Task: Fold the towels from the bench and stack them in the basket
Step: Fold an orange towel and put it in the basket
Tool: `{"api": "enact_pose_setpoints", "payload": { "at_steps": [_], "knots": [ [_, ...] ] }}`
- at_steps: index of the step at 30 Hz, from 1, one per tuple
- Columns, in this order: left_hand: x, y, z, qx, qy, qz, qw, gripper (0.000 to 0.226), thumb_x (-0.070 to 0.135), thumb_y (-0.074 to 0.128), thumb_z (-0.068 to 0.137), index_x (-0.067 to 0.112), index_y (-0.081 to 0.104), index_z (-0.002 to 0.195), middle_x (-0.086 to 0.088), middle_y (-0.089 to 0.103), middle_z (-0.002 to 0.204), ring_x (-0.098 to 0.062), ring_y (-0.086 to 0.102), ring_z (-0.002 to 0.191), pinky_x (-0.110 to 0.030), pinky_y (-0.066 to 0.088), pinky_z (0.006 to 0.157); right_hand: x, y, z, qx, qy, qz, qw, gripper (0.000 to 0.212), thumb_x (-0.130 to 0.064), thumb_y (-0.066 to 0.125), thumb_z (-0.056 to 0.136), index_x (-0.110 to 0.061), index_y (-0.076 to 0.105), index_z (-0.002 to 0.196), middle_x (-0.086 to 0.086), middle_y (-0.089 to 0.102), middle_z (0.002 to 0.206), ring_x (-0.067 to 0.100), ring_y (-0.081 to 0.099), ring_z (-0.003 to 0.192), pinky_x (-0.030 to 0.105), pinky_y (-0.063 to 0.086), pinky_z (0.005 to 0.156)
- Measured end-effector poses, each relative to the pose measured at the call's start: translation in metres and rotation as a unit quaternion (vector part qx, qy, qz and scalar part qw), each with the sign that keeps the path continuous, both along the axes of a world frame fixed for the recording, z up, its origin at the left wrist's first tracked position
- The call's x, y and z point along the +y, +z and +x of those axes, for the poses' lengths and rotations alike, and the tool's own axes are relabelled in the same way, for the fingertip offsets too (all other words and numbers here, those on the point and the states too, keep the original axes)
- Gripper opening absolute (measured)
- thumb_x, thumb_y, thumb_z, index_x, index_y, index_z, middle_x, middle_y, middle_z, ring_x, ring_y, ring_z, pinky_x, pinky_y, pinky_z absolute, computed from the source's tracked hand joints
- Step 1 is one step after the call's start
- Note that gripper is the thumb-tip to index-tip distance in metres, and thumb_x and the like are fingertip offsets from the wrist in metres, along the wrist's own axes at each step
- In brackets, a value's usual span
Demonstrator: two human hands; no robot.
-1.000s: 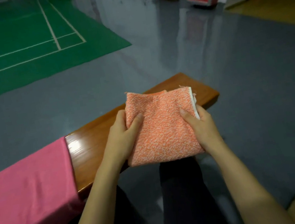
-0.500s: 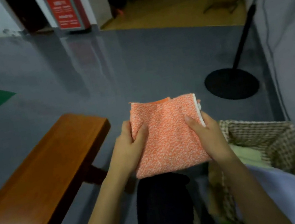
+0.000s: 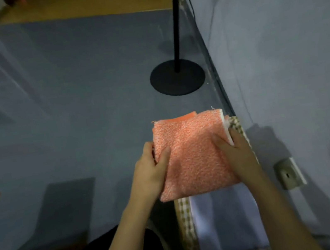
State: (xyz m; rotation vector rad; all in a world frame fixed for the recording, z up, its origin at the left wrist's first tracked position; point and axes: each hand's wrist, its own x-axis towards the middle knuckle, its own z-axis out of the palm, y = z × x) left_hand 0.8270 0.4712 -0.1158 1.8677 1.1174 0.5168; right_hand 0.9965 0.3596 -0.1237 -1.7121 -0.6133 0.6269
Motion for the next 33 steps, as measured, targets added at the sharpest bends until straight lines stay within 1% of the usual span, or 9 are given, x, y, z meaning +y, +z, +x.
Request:
{"api": "enact_pose_setpoints", "payload": {
  "at_steps": [4,7,10,13,16,21,25,28,33],
  "knots": [
    [0.002,-0.034,0.037,0.003,-0.004,-0.040,0.999,0.026,0.041,0.055,0.092,0.018,0.052,0.103,0.004,0.061,0.083,-0.015,0.057,0.076,-0.028,0.042,0.063,-0.002,-0.030,0.033,0.009,-0.003,-0.031,0.999,0.026,-0.031,0.056,0.094,-0.042,0.041,0.113,-0.021,0.052,0.101,0.011,0.052,0.101,0.027,0.038,0.089],
    [0.008,-0.058,0.058,0.008,-0.007,-0.064,0.998,0.027,0.041,0.055,0.092,0.018,0.052,0.106,0.007,0.061,0.084,-0.004,0.056,0.074,-0.020,0.042,0.062,0.002,-0.057,0.054,0.022,-0.008,-0.048,0.999,0.016,-0.032,0.055,0.095,-0.044,0.049,0.102,-0.023,0.054,0.100,0.016,0.055,0.106,0.034,0.042,0.094],
    [0.014,-0.076,0.076,0.017,-0.006,-0.075,0.997,0.028,0.040,0.056,0.092,0.018,0.053,0.108,0.006,0.060,0.084,-0.007,0.054,0.072,-0.023,0.040,0.060,0.007,-0.073,0.067,0.027,-0.012,-0.053,0.998,0.023,-0.032,0.054,0.095,-0.044,0.043,0.112,-0.027,0.051,0.099,0.011,0.055,0.100,0.031,0.043,0.091],
    [0.016,-0.092,0.090,0.030,-0.010,-0.075,0.997,0.025,0.041,0.054,0.093,0.019,0.050,0.105,0.004,0.058,0.086,-0.011,0.053,0.073,-0.027,0.037,0.059,0.012,-0.087,0.077,0.019,-0.017,-0.063,0.998,0.035,-0.031,0.052,0.096,-0.040,0.037,0.127,-0.028,0.048,0.099,-0.004,0.050,0.089,0.019,0.038,0.077],
    [0.014,-0.108,0.102,0.045,-0.016,-0.087,0.995,0.023,0.038,0.052,0.094,0.019,0.047,0.105,0.005,0.057,0.087,-0.016,0.054,0.079,-0.026,0.035,0.058,0.014,-0.102,0.088,-0.007,-0.017,-0.085,0.996,0.045,-0.031,0.051,0.096,-0.023,0.042,0.140,-0.013,0.051,0.113,0.008,0.050,0.102,0.021,0.034,0.085],
    [0.010,-0.137,0.115,0.043,0.046,-0.173,0.983,0.031,0.035,0.057,0.093,0.013,0.055,0.115,-0.004,0.062,0.104,-0.022,0.057,0.092,-0.031,0.041,0.076,0.009,-0.136,0.097,0.031,-0.036,-0.107,0.993,0.039,-0.029,0.054,0.096,-0.017,0.051,0.133,-0.002,0.059,0.116,0.018,0.056,0.108,0.029,0.043,0.087],
    [0.004,-0.151,0.128,0.060,0.078,-0.177,0.979,0.026,0.035,0.051,0.096,0.013,0.055,0.110,-0.001,0.060,0.093,-0.016,0.054,0.080,-0.031,0.041,0.068,0.005,-0.159,0.101,0.085,-0.048,-0.108,0.989,0.032,-0.026,0.053,0.097,-0.020,0.053,0.129,-0.008,0.061,0.108,0.011,0.058,0.102,0.019,0.044,0.075],
    [-0.003,-0.157,0.135,0.049,0.105,-0.156,0.981,0.026,0.032,0.046,0.099,0.012,0.052,0.112,0.005,0.054,0.086,-0.004,0.047,0.072,-0.021,0.033,0.057,0.004,-0.167,0.101,0.095,-0.046,-0.107,0.989,0.038,-0.028,0.053,0.097,-0.019,0.051,0.133,-0.006,0.061,0.114,0.006,0.057,0.101,0.018,0.044,0.077],
    [-0.012,-0.165,0.142,0.005,0.147,-0.140,0.979,0.026,0.026,0.043,0.100,0.009,0.049,0.120,0.001,0.055,0.098,-0.014,0.052,0.085,-0.027,0.037,0.069,0.010,-0.176,0.103,0.081,-0.039,-0.112,0.990,0.045,-0.035,0.050,0.096,-0.023,0.042,0.139,-0.008,0.054,0.122,0.011,0.053,0.109,0.015,0.041,0.077]
  ]
}}
